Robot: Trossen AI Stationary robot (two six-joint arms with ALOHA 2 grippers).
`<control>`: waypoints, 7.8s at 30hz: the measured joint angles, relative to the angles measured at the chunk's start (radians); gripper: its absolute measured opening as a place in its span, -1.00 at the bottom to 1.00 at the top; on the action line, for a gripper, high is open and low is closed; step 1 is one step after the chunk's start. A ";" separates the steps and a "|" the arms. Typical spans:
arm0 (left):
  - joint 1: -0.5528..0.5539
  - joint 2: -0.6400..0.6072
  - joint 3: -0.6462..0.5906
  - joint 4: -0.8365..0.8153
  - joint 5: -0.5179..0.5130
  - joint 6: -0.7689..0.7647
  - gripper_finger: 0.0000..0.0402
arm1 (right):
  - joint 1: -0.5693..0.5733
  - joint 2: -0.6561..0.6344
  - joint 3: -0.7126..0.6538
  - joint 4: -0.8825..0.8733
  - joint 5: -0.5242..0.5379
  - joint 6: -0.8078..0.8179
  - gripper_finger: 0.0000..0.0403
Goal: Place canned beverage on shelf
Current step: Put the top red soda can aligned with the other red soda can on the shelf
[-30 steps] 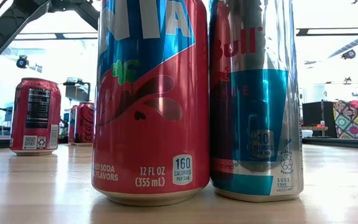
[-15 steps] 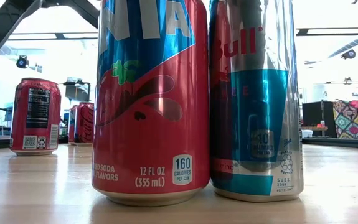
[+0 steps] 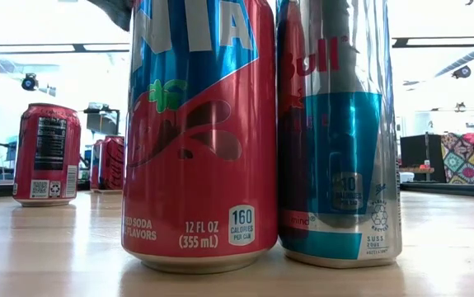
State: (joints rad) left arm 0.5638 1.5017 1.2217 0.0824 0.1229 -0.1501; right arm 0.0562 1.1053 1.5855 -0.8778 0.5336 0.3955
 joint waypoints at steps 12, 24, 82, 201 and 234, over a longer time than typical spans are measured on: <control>-0.387 -0.259 -0.247 0.079 -0.223 -0.269 0.08 | 0.053 0.016 -0.077 0.053 -0.257 -0.049 0.62; -0.713 -0.259 -0.061 -0.243 -0.525 -0.254 0.08 | 0.064 0.221 -0.122 0.070 -0.358 -0.037 0.62; -0.348 -0.809 -0.395 -0.932 -0.718 -0.734 0.25 | 0.065 0.123 -0.124 -0.236 -0.166 0.273 0.62; -0.235 0.083 0.890 -1.547 -0.298 -0.488 0.34 | 0.099 0.123 -0.423 0.773 -0.047 -0.180 0.76; -0.302 0.122 0.891 -1.491 -0.290 -0.492 0.34 | 0.052 0.123 -0.419 0.757 -0.038 -0.265 0.76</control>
State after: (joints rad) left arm 0.2623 1.6233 2.1124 -1.4085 -0.1666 -0.6425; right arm 0.1079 1.2282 1.1664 -0.1205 0.4959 0.1307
